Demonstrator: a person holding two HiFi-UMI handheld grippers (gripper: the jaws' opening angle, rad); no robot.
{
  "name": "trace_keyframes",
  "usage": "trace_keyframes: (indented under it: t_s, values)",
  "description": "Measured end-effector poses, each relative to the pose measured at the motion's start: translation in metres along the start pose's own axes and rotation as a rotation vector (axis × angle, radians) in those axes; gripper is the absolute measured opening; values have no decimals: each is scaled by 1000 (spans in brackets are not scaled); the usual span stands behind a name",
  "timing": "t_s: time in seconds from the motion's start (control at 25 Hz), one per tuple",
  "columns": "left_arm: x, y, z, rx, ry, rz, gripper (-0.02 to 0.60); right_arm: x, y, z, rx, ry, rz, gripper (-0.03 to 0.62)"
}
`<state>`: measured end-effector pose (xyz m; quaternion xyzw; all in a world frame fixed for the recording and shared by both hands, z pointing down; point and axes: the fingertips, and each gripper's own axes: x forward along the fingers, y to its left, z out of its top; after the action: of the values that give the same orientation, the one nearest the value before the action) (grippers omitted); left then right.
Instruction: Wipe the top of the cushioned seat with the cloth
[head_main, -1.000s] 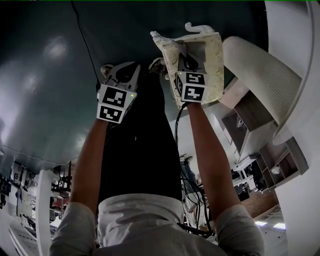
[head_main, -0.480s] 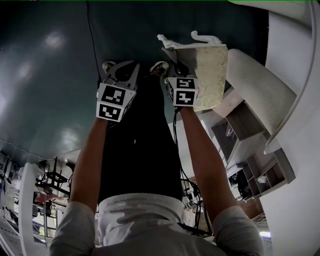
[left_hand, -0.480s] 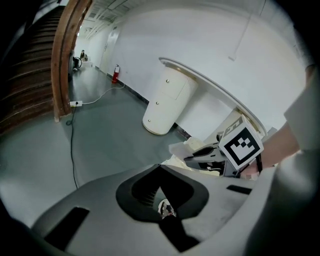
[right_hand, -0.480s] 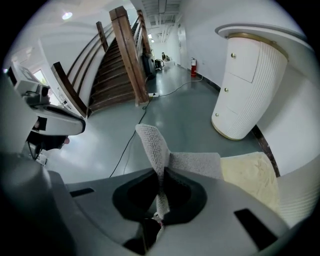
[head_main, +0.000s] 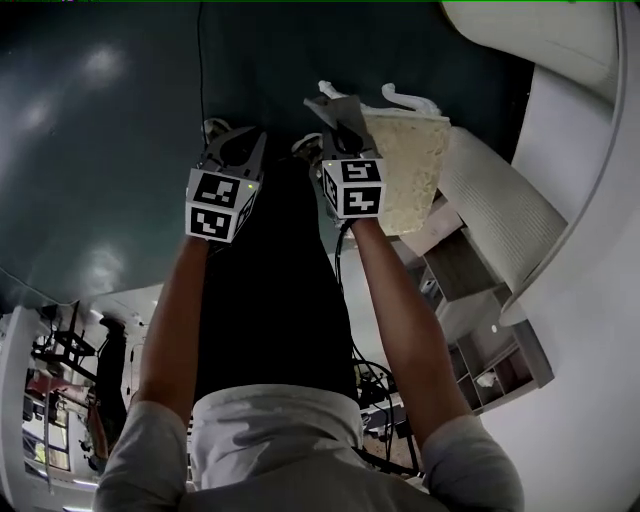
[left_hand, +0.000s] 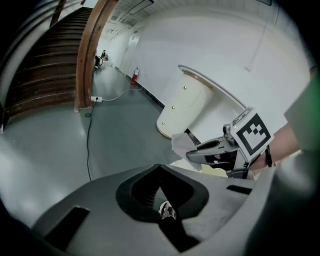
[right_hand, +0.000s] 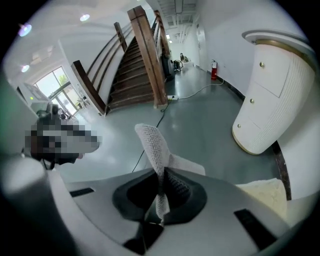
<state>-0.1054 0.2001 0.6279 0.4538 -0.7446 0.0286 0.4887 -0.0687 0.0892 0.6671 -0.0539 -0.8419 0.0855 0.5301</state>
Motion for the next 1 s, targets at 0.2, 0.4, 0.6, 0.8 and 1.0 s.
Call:
trace_keyframes:
  t_s: [0.2,0.4,0.6,0.8,1.0]
  values:
    - [8,-5,11,-11,-11,6,14,-4,-36,12,-7,15,-67,25]
    - [25,-26,16,27,11,-22,14,-3,-84,-23,-9,117,-134,25]
    - [42,-41,19,45,36,-29,14,-10,-108,-29,-131,131,-164,25]
    - [62,-63,29,85,58,-52,14,-12,-127,-23,-169,116,-182,25]
    - [83,-86,40,125,76,-72,14,-18,-153,-24,-171,100,-194,25]
